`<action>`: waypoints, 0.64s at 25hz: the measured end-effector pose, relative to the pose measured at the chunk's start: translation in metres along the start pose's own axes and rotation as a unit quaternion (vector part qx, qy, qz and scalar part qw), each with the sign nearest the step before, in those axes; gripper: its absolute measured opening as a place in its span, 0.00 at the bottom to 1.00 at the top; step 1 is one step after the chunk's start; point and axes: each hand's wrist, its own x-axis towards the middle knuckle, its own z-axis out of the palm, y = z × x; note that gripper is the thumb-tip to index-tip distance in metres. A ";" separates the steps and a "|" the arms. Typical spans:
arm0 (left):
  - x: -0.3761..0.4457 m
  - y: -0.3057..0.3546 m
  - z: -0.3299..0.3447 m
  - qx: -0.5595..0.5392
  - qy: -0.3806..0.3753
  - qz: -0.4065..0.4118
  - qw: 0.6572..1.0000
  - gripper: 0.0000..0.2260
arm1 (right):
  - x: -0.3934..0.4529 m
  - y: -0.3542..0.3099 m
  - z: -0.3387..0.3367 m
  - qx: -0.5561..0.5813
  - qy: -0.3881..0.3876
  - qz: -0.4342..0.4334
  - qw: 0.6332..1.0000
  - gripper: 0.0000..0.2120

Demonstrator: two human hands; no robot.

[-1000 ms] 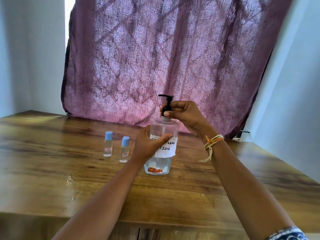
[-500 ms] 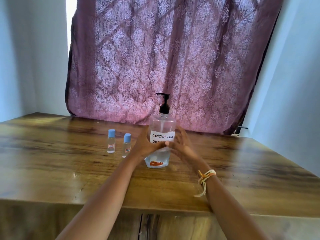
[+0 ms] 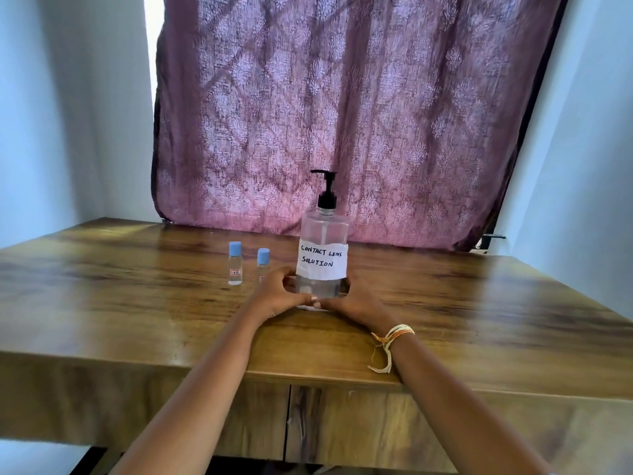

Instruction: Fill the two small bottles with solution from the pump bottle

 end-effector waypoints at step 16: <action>-0.028 0.008 0.011 0.167 0.050 -0.004 0.985 0.08 | -0.010 -0.010 0.009 -0.107 0.031 0.028 0.993 0.36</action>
